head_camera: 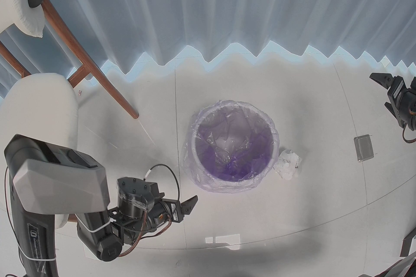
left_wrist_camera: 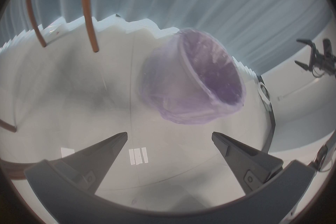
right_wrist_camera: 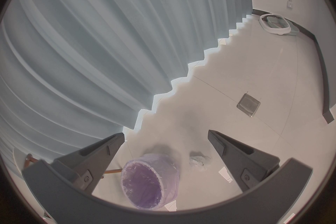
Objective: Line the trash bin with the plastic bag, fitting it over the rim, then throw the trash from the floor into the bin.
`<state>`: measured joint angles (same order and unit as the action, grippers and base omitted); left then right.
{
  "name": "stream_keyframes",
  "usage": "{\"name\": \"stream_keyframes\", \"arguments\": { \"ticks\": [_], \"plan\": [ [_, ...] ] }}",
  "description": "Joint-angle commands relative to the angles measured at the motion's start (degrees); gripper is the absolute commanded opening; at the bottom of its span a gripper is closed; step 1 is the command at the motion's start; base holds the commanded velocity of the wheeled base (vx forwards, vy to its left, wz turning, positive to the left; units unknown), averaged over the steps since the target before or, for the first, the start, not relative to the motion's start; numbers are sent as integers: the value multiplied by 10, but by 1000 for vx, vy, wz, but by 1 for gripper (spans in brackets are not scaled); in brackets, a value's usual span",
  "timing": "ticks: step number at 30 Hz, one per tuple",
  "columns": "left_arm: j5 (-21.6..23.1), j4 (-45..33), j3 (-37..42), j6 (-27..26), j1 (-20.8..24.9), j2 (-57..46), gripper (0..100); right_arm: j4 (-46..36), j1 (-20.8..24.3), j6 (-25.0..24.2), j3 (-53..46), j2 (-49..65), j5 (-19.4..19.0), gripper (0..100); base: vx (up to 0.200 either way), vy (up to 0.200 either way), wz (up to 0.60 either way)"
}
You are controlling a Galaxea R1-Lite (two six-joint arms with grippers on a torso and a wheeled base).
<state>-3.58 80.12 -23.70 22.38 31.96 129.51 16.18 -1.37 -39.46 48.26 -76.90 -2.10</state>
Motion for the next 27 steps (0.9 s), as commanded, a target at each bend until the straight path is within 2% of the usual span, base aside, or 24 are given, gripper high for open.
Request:
{"name": "stream_keyframes", "arguments": {
  "ticks": [1, 6, 12, 17, 20, 24, 27],
  "plan": [
    [-12, 72, -57, -65, 44, 104, 100, -11, -6, 9, -44, 70, 10, 100, 0, 0, 0],
    [-19, 71, -94, -82, 51, 123, 100, -11, -18, 11, -37, 71, 10, 100, 0, 0, 0],
    [-22, 71, -180, -106, 73, 162, 100, -11, -20, 18, -38, 67, 9, 100, 0, 0, 0],
    [-26, 68, -226, -106, 86, 203, 100, -11, -20, 19, -36, 64, 7, 100, 0, 0, 0],
    [-27, 68, -247, -106, 84, 222, 100, -11, -20, 18, -37, 64, 7, 100, 0, 0, 0],
    [-26, 59, -301, -107, 58, 254, 100, -11, -20, 18, -42, 65, 7, 100, 0, 0, 0],
    [-21, 14, -318, -103, 48, 254, 100, -11, -20, 19, -47, 67, 7, 100, 0, 0, 0]
  ]
}}
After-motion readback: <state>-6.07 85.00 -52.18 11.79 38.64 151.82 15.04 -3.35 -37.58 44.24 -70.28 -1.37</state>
